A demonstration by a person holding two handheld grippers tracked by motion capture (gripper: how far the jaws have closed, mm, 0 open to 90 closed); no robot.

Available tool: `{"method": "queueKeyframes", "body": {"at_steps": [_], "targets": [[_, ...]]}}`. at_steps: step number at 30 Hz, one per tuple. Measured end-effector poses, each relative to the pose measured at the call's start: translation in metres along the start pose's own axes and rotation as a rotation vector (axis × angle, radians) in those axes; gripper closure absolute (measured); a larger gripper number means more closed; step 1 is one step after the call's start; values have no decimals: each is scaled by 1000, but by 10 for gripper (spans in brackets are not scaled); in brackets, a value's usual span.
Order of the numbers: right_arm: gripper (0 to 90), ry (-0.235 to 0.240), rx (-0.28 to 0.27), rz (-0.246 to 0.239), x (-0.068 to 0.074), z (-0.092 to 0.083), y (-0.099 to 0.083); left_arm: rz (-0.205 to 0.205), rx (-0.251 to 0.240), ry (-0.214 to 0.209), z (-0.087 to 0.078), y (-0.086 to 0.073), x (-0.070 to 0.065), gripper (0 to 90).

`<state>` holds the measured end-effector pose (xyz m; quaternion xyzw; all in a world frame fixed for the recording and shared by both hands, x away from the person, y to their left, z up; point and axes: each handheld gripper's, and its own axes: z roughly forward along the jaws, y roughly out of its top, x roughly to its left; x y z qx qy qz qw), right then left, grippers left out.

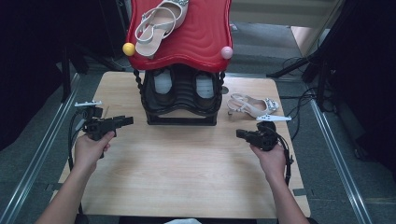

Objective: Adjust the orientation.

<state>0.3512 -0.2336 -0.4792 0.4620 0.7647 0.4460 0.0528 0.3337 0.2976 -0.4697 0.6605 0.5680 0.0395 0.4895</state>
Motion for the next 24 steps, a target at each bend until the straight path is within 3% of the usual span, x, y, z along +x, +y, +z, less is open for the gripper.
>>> {"method": "queueKeyframes", "body": {"at_steps": [3,9,19,24], "targets": [[900,-7,2,13,-3,0,2,5,1,6,1,-3,-2,468],[900,-59,-16,37,-11,2,8,-2,-10,-24,0,-6,-5,467],[900,-132,-53,112,-39,12,41,7,-34,-35,-4,-8,-6,463],[900,-165,-70,117,-45,21,63,5,-26,-39,-2,-8,-4,464]]}}
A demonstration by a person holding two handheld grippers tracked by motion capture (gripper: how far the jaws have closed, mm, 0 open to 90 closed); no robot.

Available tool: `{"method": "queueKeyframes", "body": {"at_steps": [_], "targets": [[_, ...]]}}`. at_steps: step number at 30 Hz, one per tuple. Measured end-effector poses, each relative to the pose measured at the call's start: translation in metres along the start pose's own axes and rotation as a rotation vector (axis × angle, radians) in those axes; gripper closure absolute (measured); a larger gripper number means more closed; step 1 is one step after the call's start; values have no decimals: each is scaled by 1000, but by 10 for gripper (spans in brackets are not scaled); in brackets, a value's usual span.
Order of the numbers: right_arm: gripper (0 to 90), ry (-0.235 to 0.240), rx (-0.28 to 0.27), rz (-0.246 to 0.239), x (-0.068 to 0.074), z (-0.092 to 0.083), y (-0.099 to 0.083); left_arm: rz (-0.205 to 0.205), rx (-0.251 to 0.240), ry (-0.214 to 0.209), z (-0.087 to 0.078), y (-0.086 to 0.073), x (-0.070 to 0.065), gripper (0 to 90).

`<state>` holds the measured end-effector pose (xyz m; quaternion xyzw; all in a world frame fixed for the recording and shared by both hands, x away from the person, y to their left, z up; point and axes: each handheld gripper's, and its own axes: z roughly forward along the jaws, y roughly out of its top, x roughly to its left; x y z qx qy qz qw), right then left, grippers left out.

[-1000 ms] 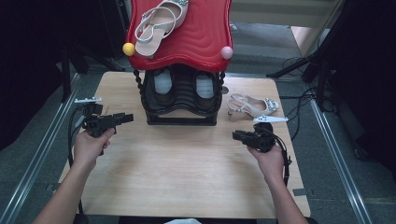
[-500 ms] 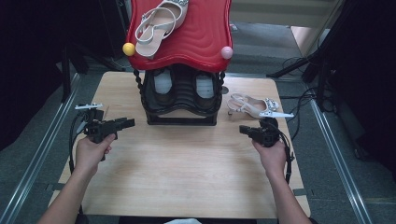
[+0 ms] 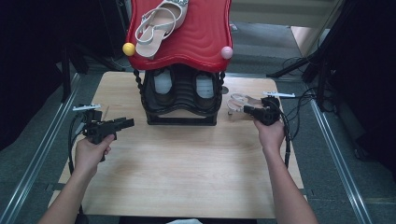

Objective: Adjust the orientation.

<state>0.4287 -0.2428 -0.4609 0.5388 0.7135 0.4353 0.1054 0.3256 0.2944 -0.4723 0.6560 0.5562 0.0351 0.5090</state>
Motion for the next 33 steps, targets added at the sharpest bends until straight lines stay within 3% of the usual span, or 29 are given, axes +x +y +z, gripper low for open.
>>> {"method": "queueKeyframes", "body": {"at_steps": [3,9,12,16,20,23,33], "targets": [[900,-18,-14,9,-2,7,12,16,7,-5,5,0,0,466],[900,-39,-56,55,-6,23,25,2,5,-24,8,-1,1,468],[900,-64,-21,63,-7,34,27,0,5,-24,8,-1,1,469],[900,-65,20,59,-3,45,22,5,15,-26,9,-2,3,469],[900,-101,49,57,-5,48,10,13,21,-2,10,-4,2,470],[900,-88,18,86,-11,45,2,10,21,3,10,-5,2,472],[900,-139,25,90,-28,35,-9,4,25,-6,11,-6,4,471]]}}
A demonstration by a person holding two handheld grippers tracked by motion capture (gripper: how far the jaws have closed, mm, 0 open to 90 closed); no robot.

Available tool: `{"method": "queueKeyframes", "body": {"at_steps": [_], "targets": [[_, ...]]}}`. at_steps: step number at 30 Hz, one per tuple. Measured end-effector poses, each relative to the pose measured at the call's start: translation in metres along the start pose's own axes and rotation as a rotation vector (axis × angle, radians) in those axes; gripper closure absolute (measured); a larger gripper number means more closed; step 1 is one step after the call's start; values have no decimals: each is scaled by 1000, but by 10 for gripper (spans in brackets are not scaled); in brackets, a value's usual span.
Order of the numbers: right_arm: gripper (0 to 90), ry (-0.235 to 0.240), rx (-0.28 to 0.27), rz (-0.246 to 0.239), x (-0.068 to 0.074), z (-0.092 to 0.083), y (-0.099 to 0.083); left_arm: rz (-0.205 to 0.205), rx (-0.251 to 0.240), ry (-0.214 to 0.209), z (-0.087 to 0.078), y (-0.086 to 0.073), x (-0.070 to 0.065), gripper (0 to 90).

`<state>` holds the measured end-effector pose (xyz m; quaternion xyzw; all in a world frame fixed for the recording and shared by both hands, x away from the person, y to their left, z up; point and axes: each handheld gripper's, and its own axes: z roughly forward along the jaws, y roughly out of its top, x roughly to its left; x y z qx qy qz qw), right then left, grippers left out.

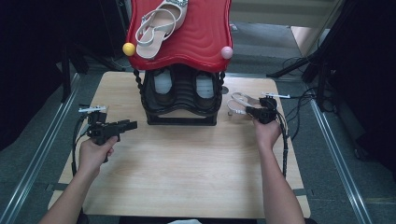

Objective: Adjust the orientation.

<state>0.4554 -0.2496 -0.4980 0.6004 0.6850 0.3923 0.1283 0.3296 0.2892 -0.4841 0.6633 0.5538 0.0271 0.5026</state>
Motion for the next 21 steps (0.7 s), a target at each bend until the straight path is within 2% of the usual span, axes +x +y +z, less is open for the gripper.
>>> {"method": "queueKeyframes", "body": {"at_steps": [3,8,14,17,21], "targets": [[900,-20,20,-7,-3,0,-2,-2,2,0,1,0,0,471],[900,-11,-4,-22,0,-2,-1,-7,3,-5,0,0,1,470],[900,24,-62,-14,12,-11,21,-9,-3,-9,1,0,1,469],[900,15,-94,0,13,-9,35,-9,5,-18,2,0,1,469],[900,-13,-39,1,15,5,42,1,17,-20,1,0,3,470]]}}
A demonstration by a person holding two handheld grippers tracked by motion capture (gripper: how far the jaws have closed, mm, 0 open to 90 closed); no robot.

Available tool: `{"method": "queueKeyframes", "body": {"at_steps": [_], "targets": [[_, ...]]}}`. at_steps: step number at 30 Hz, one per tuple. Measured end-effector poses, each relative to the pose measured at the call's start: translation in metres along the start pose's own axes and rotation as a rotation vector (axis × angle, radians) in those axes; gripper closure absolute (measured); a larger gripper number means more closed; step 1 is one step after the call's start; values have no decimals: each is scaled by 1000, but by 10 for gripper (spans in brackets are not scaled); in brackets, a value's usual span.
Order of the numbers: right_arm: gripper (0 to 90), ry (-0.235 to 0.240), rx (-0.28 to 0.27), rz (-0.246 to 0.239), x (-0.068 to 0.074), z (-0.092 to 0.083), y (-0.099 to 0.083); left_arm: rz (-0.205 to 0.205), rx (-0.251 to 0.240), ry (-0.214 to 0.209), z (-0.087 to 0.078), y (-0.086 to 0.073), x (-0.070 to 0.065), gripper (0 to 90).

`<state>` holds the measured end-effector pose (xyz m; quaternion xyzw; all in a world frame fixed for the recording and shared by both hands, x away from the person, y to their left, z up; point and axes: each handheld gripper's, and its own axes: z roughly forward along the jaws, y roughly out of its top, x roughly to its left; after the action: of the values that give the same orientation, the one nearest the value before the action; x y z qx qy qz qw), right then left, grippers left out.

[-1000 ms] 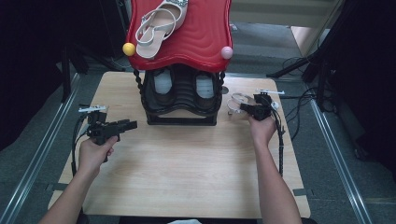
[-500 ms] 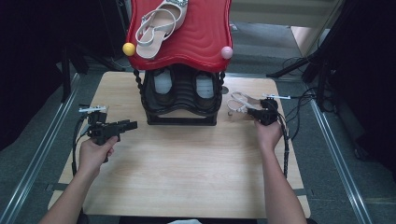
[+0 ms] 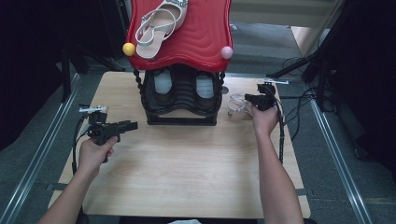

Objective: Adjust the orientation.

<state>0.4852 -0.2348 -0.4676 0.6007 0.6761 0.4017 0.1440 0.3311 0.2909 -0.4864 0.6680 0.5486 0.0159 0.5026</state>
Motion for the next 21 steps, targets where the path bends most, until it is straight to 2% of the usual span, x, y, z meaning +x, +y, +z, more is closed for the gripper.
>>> {"method": "queueKeyframes", "body": {"at_steps": [2,5,7,11,15,21], "targets": [[900,-2,23,0,0,5,-5,-2,-1,-4,-1,0,1,470],[900,9,22,3,-1,6,-14,-9,-1,-2,-1,0,3,470],[900,-13,44,-8,-3,6,-19,-11,0,-2,0,0,3,470],[900,-2,39,3,-7,3,-27,-12,-9,-6,0,0,1,469],[900,-13,48,-34,-7,-1,-30,-15,-8,-9,-1,0,0,467],[900,-8,46,-54,-9,-11,-37,-15,-13,-4,-3,1,2,479]]}}
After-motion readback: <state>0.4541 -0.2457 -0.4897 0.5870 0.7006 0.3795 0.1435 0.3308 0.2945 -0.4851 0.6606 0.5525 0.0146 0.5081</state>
